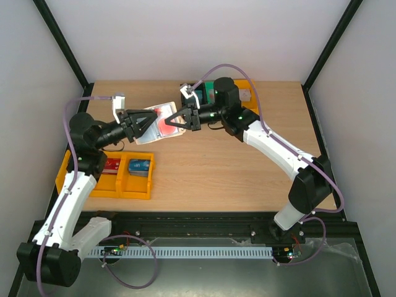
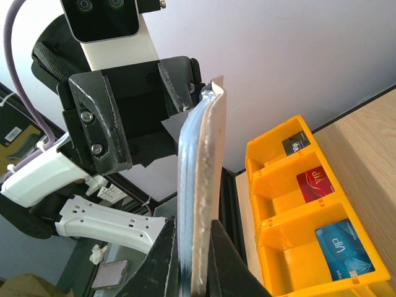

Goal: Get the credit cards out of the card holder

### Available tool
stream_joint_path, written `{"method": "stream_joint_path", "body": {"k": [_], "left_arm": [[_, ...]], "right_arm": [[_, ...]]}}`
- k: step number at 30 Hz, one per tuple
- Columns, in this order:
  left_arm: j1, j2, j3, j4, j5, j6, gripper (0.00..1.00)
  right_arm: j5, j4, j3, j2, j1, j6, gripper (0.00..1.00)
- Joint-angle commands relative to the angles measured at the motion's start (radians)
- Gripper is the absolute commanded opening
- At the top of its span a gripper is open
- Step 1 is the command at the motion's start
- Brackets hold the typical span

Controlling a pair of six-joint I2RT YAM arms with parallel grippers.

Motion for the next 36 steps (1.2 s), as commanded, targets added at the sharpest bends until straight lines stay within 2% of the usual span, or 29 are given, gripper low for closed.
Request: {"method": "stream_joint_path", "body": {"k": [1,5,11,17,21,24,28,30,31,34,36], "left_arm": [[0.018,0.025,0.024,-0.113,-0.068,0.027,0.31],[0.019,0.028,0.051,-0.181,-0.079,0.08,0.32],[0.022,0.031,0.043,-0.212,-0.104,0.078,0.33],[0.02,0.033,0.037,-0.165,-0.069,0.042,0.34],[-0.069,0.031,0.029,-0.122,-0.072,0.076,0.34],[-0.089,0.044,0.023,-0.054,-0.062,0.001,0.33],[-0.092,0.055,0.037,-0.005,-0.037,-0.016,0.21],[-0.102,0.056,0.034,0.037,-0.014,-0.017,0.05],[-0.105,0.055,0.034,0.04,-0.01,-0.015,0.03],[-0.094,0.036,0.033,0.026,-0.019,-0.015,0.02],[-0.073,0.012,0.022,0.023,-0.035,-0.017,0.02]], "right_arm": [[-0.126,0.113,0.011,-0.064,0.011,-0.01,0.02],[-0.129,0.113,0.012,-0.063,0.009,-0.01,0.02],[-0.132,0.113,0.017,-0.068,0.009,-0.011,0.02],[-0.135,0.113,0.028,-0.072,0.005,-0.01,0.02],[-0.107,0.122,0.022,-0.06,0.011,-0.004,0.02],[-0.108,0.121,0.029,-0.041,0.028,-0.006,0.02],[-0.085,0.105,0.027,-0.035,0.038,-0.031,0.02],[-0.076,0.076,0.032,-0.028,0.041,-0.05,0.02],[-0.077,0.066,0.033,-0.025,0.042,-0.056,0.02],[-0.087,0.051,0.033,-0.035,0.032,-0.073,0.02],[-0.08,0.051,0.017,-0.058,0.011,-0.073,0.06]]}}
